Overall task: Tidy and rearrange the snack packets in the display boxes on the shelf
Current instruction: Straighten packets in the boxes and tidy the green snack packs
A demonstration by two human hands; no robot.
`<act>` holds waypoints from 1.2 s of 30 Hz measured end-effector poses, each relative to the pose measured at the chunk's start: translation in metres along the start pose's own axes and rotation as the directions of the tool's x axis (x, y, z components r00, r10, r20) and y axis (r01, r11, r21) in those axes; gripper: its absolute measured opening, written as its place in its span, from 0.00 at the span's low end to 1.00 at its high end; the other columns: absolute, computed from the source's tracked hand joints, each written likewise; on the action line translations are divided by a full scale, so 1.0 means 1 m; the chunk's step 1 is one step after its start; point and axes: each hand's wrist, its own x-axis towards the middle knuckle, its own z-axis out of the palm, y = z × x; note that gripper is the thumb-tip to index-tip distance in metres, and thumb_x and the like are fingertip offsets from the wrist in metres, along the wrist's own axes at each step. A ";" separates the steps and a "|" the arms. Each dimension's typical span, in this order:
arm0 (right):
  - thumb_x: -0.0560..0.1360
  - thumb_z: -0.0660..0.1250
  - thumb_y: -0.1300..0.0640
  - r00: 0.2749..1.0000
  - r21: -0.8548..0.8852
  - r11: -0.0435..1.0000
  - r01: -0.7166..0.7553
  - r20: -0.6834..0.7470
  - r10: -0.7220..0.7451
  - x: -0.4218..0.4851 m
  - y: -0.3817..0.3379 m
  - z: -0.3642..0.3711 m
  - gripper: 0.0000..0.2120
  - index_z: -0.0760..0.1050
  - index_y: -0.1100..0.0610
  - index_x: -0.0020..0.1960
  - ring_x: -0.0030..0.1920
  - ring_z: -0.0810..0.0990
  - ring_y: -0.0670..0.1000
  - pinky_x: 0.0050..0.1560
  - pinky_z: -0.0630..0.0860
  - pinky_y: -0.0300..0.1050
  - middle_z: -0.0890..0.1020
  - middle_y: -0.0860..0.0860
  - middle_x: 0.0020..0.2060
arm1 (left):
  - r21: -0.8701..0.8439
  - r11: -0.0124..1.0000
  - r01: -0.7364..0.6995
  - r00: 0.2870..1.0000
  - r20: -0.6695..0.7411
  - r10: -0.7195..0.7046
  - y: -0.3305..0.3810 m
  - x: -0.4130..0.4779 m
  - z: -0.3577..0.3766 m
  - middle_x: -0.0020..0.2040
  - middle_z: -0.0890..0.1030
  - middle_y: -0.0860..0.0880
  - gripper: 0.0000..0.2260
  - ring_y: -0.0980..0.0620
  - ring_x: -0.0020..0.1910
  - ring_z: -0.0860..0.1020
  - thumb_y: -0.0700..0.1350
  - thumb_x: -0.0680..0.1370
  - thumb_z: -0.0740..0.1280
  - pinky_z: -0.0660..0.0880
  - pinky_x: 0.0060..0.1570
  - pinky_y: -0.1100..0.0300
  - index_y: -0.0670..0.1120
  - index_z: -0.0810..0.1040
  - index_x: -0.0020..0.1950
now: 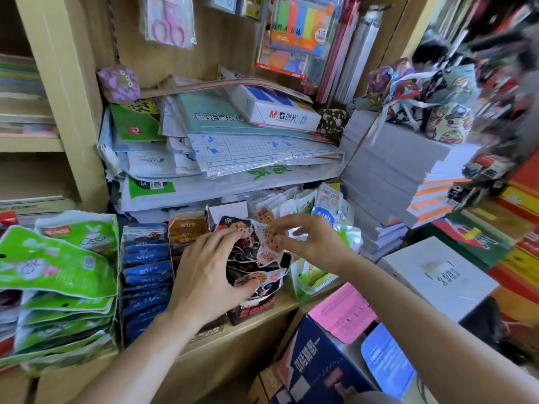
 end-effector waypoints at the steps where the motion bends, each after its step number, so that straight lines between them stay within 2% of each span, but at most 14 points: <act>1: 0.75 0.73 0.53 0.992 0.046 0.997 -0.058 -0.108 0.063 0.000 0.010 -0.006 0.10 0.83 0.49 0.57 0.49 0.81 0.37 0.48 0.75 0.33 0.84 0.42 0.50 | 0.007 1.000 0.002 1.000 -0.004 -0.002 0.001 0.001 0.000 0.71 0.72 0.56 0.39 0.52 0.69 0.71 0.70 0.67 0.68 0.68 0.68 0.51 0.53 0.70 0.73; 3: 0.75 0.73 0.55 0.921 0.100 0.972 -0.215 -0.309 0.236 0.004 0.034 -0.022 0.07 0.84 0.51 0.53 0.44 0.82 0.42 0.42 0.75 0.37 0.85 0.45 0.47 | 0.026 1.000 -0.001 1.000 -0.003 0.001 0.002 0.002 0.000 0.69 0.73 0.56 0.37 0.52 0.67 0.73 0.71 0.67 0.67 0.69 0.67 0.52 0.53 0.71 0.71; 6: 0.74 0.73 0.55 0.804 0.048 0.899 -0.434 -0.430 0.411 0.014 0.077 -0.048 0.12 0.82 0.55 0.57 0.50 0.83 0.52 0.49 0.75 0.42 0.85 0.52 0.53 | 0.038 0.999 0.001 1.000 -0.002 -0.001 0.003 0.001 0.001 0.70 0.74 0.54 0.38 0.52 0.68 0.74 0.68 0.67 0.71 0.68 0.68 0.53 0.52 0.70 0.72; 8: 0.74 0.74 0.51 0.748 0.052 0.834 -0.550 -0.412 0.520 0.022 0.099 -0.060 0.21 0.79 0.58 0.64 0.53 0.82 0.55 0.52 0.74 0.44 0.83 0.55 0.56 | 0.038 0.999 -0.009 1.000 0.000 0.009 0.003 0.001 0.002 0.71 0.74 0.53 0.39 0.51 0.68 0.74 0.66 0.67 0.73 0.67 0.69 0.54 0.51 0.70 0.73; 11: 0.72 0.74 0.44 0.696 0.088 0.758 -0.646 -0.340 0.633 0.032 0.118 -0.063 0.31 0.73 0.58 0.69 0.48 0.82 0.56 0.50 0.77 0.47 0.83 0.57 0.55 | 0.025 0.999 -0.034 0.999 -0.001 0.034 0.000 0.002 0.003 0.73 0.72 0.53 0.40 0.51 0.70 0.72 0.66 0.68 0.73 0.64 0.71 0.54 0.51 0.68 0.75; 13: 0.67 0.74 0.33 0.684 0.101 0.739 -0.666 -0.313 0.659 0.043 0.123 -0.059 0.40 0.72 0.56 0.70 0.55 0.81 0.58 0.57 0.77 0.51 0.81 0.57 0.60 | 0.020 0.999 -0.049 0.999 -0.011 0.049 0.000 0.002 0.003 0.74 0.71 0.53 0.40 0.51 0.71 0.71 0.67 0.68 0.70 0.63 0.72 0.53 0.50 0.68 0.76; 16: 0.45 0.59 0.13 0.668 -0.089 0.676 -0.732 -0.293 0.685 0.064 0.130 -0.049 0.58 0.73 0.52 0.61 0.65 0.73 0.62 0.65 0.71 0.61 0.75 0.57 0.64 | 0.020 0.998 -0.059 0.998 -0.024 0.060 -0.001 0.002 0.003 0.77 0.67 0.51 0.43 0.50 0.74 0.68 0.68 0.68 0.68 0.63 0.74 0.49 0.48 0.65 0.78; 18: 0.48 0.58 0.12 0.654 -0.217 0.617 -0.756 -0.274 0.705 0.069 0.124 -0.043 0.59 0.70 0.54 0.65 0.69 0.67 0.63 0.69 0.64 0.64 0.69 0.58 0.69 | 0.028 0.998 -0.062 0.998 -0.008 0.062 -0.002 0.003 0.002 0.79 0.63 0.52 0.45 0.49 0.76 0.65 0.68 0.68 0.68 0.62 0.75 0.46 0.49 0.63 0.79; 20: 0.55 0.62 0.16 0.678 -0.254 0.629 -0.735 -0.279 0.680 0.069 0.120 -0.042 0.55 0.69 0.52 0.70 0.70 0.67 0.62 0.69 0.64 0.64 0.67 0.57 0.70 | 0.031 0.997 -0.069 0.997 0.017 0.069 -0.004 0.003 0.002 0.80 0.61 0.53 0.45 0.50 0.76 0.64 0.69 0.68 0.68 0.61 0.75 0.46 0.50 0.61 0.80; 25: 0.37 0.65 0.15 0.761 -0.110 0.763 -0.637 -0.245 0.600 0.060 0.163 -0.042 0.60 0.76 0.42 0.64 0.63 0.75 0.57 0.65 0.72 0.62 0.76 0.51 0.64 | 0.022 0.998 -0.066 0.996 0.067 0.064 -0.005 0.002 0.003 0.79 0.62 0.54 0.42 0.50 0.76 0.64 0.69 0.70 0.66 0.62 0.75 0.46 0.52 0.61 0.80; 29: 0.48 0.74 0.25 0.858 -0.194 0.836 -0.513 -0.117 0.499 0.053 0.173 -0.045 0.32 0.69 0.17 0.50 0.60 0.76 0.55 0.64 0.71 0.65 0.73 0.48 0.64 | -0.004 0.998 -0.059 0.996 0.060 0.059 -0.002 0.001 0.003 0.79 0.62 0.54 0.41 0.50 0.77 0.64 0.67 0.71 0.66 0.63 0.74 0.45 0.51 0.62 0.80; 30: 0.54 0.75 0.30 0.875 -0.252 0.840 -0.481 -0.078 0.477 0.047 0.161 -0.046 0.31 0.65 0.14 0.52 0.62 0.74 0.56 0.66 0.69 0.66 0.70 0.47 0.66 | -0.010 0.998 -0.057 0.997 0.057 0.057 -0.002 0.000 0.002 0.79 0.62 0.54 0.41 0.51 0.77 0.63 0.67 0.71 0.66 0.63 0.74 0.46 0.51 0.62 0.80; 33: 0.69 0.77 0.49 0.904 -0.433 0.824 -0.366 0.045 0.426 0.035 0.128 -0.052 0.41 0.57 0.20 0.67 0.69 0.62 0.61 0.70 0.62 0.69 0.61 0.45 0.69 | -0.036 0.998 -0.045 0.997 0.055 0.047 -0.001 -0.001 0.002 0.79 0.61 0.56 0.41 0.52 0.78 0.62 0.66 0.70 0.68 0.61 0.75 0.48 0.52 0.62 0.80; 36: 0.70 0.78 0.48 0.933 -0.510 0.804 -0.307 0.007 0.361 0.040 0.128 -0.054 0.37 0.63 0.30 0.72 0.72 0.61 0.59 0.70 0.58 0.70 0.62 0.47 0.72 | -0.048 0.998 -0.049 0.997 0.063 0.052 -0.003 -0.001 0.002 0.80 0.60 0.57 0.41 0.53 0.78 0.60 0.67 0.71 0.67 0.61 0.75 0.47 0.53 0.61 0.80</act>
